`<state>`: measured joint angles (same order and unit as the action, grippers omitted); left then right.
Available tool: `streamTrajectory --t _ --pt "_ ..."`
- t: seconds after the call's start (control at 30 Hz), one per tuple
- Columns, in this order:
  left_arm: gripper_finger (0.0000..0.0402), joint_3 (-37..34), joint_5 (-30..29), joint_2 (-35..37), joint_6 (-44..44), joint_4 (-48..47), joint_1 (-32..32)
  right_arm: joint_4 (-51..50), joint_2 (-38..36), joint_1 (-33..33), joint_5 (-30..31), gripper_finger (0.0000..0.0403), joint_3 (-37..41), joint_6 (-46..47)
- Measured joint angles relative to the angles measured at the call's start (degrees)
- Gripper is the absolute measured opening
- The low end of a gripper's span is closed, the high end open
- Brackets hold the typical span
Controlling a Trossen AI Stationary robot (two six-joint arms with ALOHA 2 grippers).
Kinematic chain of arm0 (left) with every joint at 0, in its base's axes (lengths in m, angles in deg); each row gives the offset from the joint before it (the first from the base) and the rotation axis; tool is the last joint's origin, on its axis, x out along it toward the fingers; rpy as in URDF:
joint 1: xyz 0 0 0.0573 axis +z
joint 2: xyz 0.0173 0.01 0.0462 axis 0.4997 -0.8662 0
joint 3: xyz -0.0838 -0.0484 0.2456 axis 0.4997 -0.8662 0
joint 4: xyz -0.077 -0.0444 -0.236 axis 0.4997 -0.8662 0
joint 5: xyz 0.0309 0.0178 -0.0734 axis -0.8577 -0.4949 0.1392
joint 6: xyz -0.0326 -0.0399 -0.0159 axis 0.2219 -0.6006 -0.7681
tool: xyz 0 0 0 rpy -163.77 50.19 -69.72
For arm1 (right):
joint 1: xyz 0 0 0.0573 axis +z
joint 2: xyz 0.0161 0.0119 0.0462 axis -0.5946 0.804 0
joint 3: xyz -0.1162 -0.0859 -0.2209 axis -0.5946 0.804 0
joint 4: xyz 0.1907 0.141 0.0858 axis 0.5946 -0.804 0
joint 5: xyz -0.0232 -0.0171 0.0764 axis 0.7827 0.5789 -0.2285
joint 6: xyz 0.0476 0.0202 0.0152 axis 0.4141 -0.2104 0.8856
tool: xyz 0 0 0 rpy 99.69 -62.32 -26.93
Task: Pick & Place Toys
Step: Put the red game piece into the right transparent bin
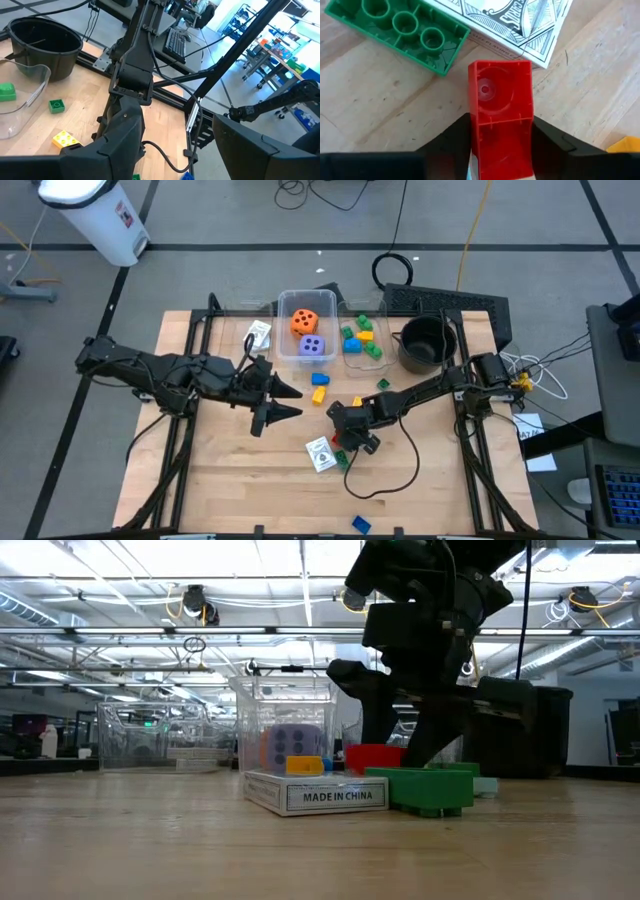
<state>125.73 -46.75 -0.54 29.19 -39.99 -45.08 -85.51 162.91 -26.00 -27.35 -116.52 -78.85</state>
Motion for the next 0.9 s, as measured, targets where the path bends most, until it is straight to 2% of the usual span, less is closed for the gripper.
streamTrajectory --t 0.2,0.33,0.43,0.63,0.9 --pt "0.0250 0.00 0.00 0.00 0.24 -0.04 0.00 0.16 -2.99 0.00 1.49 0.0137 -0.04 1.32" --pt "0.0250 0.00 0.00 0.00 0.67 -0.02 0.02 0.47 -7.61 0.09 4.81 0.0149 -0.04 2.15" --pt "0.0250 0.00 -0.02 0.00 1.70 0.13 0.05 0.89 -11.97 0.02 6.28 0.0154 -0.04 6.21" --pt "0.0250 0.02 -0.06 0.00 3.49 0.48 0.48 3.67 -20.06 -0.38 9.00 0.0138 -0.04 23.59" --pt "0.0250 0.02 -0.03 0.00 4.63 0.72 3.00 13.70 -25.96 -1.92 8.98 0.0149 -0.11 51.72"
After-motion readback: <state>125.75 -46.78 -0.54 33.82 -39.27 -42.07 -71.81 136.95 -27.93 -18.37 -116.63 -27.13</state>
